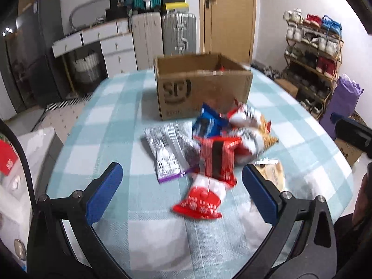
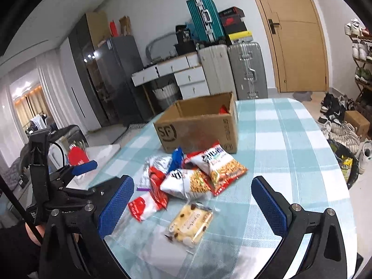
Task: Organize snacks
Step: 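Withdraw both grippers from the box back toward the snack pile, then lower the left gripper onto the red-white bag and close it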
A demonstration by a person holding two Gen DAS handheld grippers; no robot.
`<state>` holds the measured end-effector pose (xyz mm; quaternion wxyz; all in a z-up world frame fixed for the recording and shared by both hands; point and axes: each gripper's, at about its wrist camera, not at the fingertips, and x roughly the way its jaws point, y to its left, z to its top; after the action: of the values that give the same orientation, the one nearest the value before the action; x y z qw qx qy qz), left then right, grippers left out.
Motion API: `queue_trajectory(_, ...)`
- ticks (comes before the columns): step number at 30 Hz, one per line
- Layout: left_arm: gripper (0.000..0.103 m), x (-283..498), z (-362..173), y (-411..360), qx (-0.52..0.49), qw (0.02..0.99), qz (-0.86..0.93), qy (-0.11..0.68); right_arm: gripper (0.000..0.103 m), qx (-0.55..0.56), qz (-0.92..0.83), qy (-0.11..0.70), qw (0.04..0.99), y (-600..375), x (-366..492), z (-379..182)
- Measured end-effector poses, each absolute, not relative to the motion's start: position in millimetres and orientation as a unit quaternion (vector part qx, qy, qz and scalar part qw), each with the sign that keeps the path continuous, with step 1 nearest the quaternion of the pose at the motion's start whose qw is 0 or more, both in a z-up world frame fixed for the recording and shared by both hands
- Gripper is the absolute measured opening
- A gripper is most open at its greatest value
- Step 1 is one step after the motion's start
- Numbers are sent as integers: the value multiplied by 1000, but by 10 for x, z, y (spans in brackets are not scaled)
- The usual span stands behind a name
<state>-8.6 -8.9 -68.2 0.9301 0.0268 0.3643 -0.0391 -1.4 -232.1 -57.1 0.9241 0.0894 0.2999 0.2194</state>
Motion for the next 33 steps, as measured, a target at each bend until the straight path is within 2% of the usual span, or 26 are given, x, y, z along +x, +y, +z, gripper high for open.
queue_trajectory(4, 103, -10, -848, -186, 64, 919, -25, 388, 103, 85, 218, 312, 921, -2283, 30, -634)
queue_trajectory(19, 102, 230, -1228, -148, 52, 883, -69, 461, 103, 87, 215, 330, 915, -2279, 53, -713)
queue_trajectory(33, 102, 439, -1471, -238, 53, 868, -76, 488, 103, 110, 238, 338, 904, -2290, 23, -702)
